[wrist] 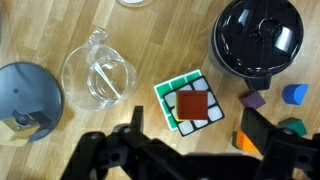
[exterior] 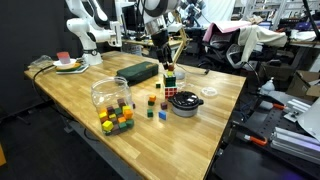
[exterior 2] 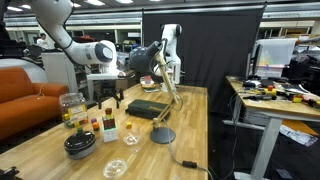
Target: Pick up the yellow block and stack it on top of the rubix cube, then pick up the brown block and stack it on top of the yellow block.
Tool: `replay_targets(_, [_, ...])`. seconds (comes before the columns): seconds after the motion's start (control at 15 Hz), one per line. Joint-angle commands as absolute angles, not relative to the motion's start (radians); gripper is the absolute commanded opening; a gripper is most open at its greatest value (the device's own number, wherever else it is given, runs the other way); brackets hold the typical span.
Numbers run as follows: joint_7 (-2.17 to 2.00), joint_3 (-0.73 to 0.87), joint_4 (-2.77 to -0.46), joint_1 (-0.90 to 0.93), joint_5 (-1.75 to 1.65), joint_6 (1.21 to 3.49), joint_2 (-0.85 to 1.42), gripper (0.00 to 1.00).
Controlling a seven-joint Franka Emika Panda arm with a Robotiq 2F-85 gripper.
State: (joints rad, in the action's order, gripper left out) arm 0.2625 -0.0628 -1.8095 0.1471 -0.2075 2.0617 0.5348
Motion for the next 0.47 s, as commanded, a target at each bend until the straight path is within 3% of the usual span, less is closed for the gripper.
replay_targets(0.0, [0.277, -0.087, -1.825, 0.115, -0.182, 2.033, 0.479, 1.00])
replay_targets(0.4, [0.258, -0.080, -1.813, 0.127, -0.203, 2.037, 0.491, 1.00])
